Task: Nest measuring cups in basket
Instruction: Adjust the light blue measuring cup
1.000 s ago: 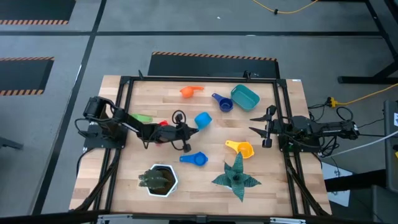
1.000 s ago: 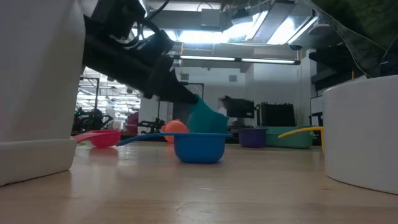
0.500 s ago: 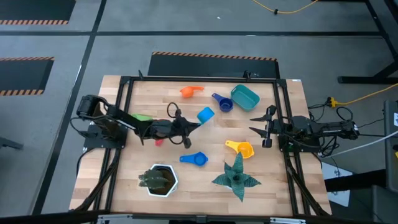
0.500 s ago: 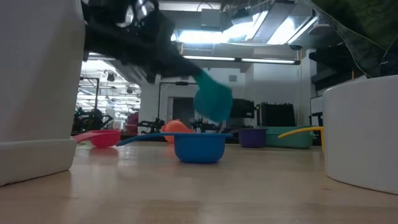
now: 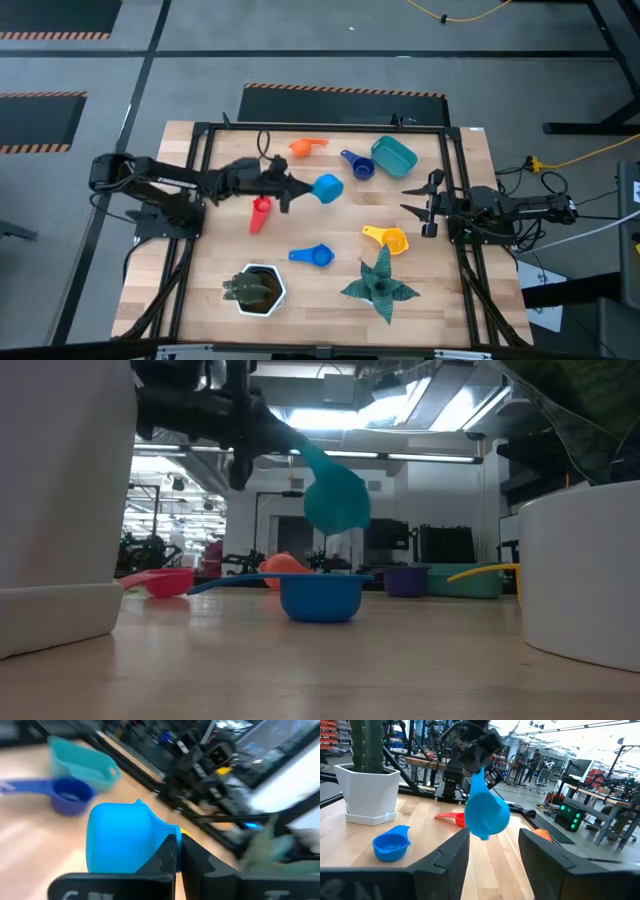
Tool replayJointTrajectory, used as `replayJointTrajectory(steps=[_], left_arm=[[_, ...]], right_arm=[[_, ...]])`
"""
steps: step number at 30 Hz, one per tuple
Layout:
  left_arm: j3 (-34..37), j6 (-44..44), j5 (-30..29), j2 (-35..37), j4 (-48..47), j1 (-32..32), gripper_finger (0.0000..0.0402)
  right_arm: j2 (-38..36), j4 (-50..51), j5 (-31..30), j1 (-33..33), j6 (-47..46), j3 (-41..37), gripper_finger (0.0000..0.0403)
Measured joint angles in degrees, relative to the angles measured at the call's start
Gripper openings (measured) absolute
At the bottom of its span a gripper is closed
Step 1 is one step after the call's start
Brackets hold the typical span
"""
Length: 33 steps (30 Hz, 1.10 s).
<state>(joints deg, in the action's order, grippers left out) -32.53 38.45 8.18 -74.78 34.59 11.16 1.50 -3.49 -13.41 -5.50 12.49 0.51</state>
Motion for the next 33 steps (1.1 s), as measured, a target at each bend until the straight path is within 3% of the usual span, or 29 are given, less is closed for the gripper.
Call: replayJointTrajectory(steps=[5,10,18,25,33], left_arm=[[-0.01,10.19,15.66,-0.54,-0.05,7.58,0.0000],[0.00,15.14,24.08,-3.12,-0.48,12.47,0.0000],[0.00,21.07,28.11,-12.22,-0.05,14.36,0.0000],[0.00,28.62,30.82,-19.38,12.06,14.02,0.0000],[-0.04,30.26,30.80,-22.34,14.17,13.80,0.0004]], right_arm=[[0.00,-0.01,0.00,0.02,-0.01,0.00,0.0176],[-0.01,0.00,0.00,0.01,-0.02,0.00,0.0176],[-0.01,0.00,0.00,0.02,-0.02,0.00,0.0176],[-0.02,-0.02,0.02,0.00,-0.02,-0.01,0.0176],[-0.02,-0.02,0.01,0.02,-0.01,0.00,0.0176]])
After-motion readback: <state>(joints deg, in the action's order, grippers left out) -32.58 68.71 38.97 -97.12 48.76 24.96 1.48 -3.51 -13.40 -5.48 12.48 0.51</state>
